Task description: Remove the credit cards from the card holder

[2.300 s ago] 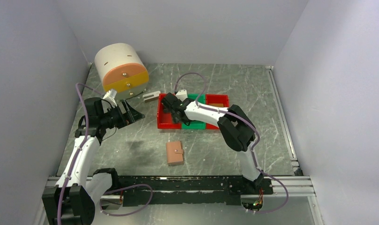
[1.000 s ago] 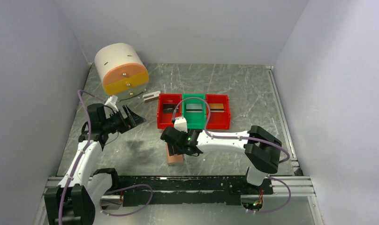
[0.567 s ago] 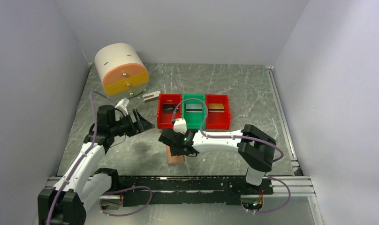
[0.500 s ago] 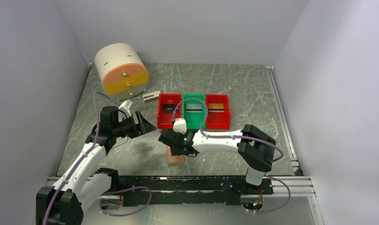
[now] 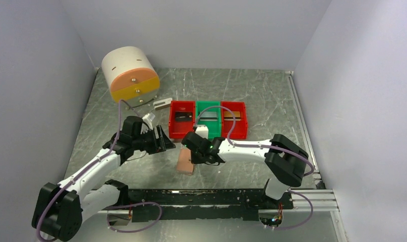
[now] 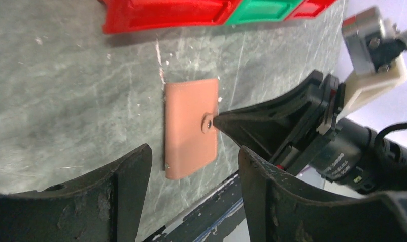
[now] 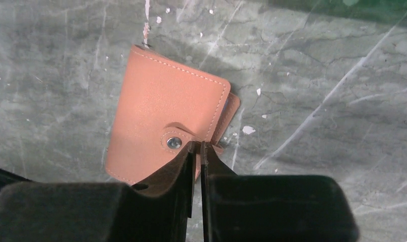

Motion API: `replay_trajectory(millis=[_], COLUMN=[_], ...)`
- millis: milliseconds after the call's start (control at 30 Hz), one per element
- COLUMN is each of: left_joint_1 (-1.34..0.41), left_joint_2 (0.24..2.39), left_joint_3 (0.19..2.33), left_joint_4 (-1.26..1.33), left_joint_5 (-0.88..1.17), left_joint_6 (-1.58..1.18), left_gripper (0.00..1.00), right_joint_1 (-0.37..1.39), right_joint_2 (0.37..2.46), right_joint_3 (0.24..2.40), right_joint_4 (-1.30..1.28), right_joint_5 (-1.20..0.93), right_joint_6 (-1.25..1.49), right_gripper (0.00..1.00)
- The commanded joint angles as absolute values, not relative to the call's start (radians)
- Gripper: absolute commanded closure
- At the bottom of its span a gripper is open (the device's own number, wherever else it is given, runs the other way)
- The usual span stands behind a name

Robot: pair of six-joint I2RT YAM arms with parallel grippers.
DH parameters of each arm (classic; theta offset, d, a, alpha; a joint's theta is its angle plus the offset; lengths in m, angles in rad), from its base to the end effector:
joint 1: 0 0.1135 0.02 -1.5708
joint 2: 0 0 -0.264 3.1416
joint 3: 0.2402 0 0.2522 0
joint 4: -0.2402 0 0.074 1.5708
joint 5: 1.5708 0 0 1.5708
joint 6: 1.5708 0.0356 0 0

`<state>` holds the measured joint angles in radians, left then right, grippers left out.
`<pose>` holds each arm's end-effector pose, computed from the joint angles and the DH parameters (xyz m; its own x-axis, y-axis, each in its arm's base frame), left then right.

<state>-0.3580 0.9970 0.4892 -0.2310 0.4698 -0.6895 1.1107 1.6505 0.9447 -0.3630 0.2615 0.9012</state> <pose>0.1799 -0.0845 0.1973 -0.8848 -0.2746 -0.3765 0.0817 0.7040 -0.7055 0.1497 0.2813 0.1684 -0.8769 -0.0638 -0.4764 -0.1977 0.9513 0.2366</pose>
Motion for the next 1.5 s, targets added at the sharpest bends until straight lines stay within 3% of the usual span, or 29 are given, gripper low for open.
replay_trajectory(millis=[0,100,367,533,733,867,1067,1467], left_joint_1=[-0.419,-0.450,-0.492,-0.514,-0.523,-0.529,-0.549,-0.586], left_joint_2=[1.019,1.056,1.136,1.155,1.177,1.214,1.253,1.314], left_joint_3=[0.476,0.486,0.497,0.483,0.448,0.439,0.443,0.440], left_joint_4=[-0.160,-0.171,-0.178,-0.143,-0.087,-0.071,-0.085,-0.089], left_joint_5=[0.454,0.425,0.404,0.438,0.492,0.504,0.482,0.433], left_joint_6=[-0.728,-0.721,-0.712,-0.713,-0.724,-0.721,-0.700,-0.702], left_gripper=[0.31,0.31,0.40,0.44,0.45,0.51,0.56,0.69], right_joint_1=[1.076,1.065,1.063,1.074,1.088,1.097,1.123,1.128], right_joint_2=[1.638,1.632,1.572,1.560,1.621,1.651,1.632,1.750], right_joint_3=[0.896,0.893,0.886,0.876,0.914,0.947,0.958,1.068], right_joint_4=[-0.285,-0.306,-0.315,-0.298,-0.340,-0.392,-0.366,-0.472], right_joint_5=[0.197,0.200,0.213,0.203,0.219,0.252,0.260,0.319], right_joint_6=[0.891,0.893,0.907,0.945,1.017,1.045,1.038,1.073], right_gripper=[0.90,0.89,0.62,0.54,0.51,0.48,0.38,0.41])
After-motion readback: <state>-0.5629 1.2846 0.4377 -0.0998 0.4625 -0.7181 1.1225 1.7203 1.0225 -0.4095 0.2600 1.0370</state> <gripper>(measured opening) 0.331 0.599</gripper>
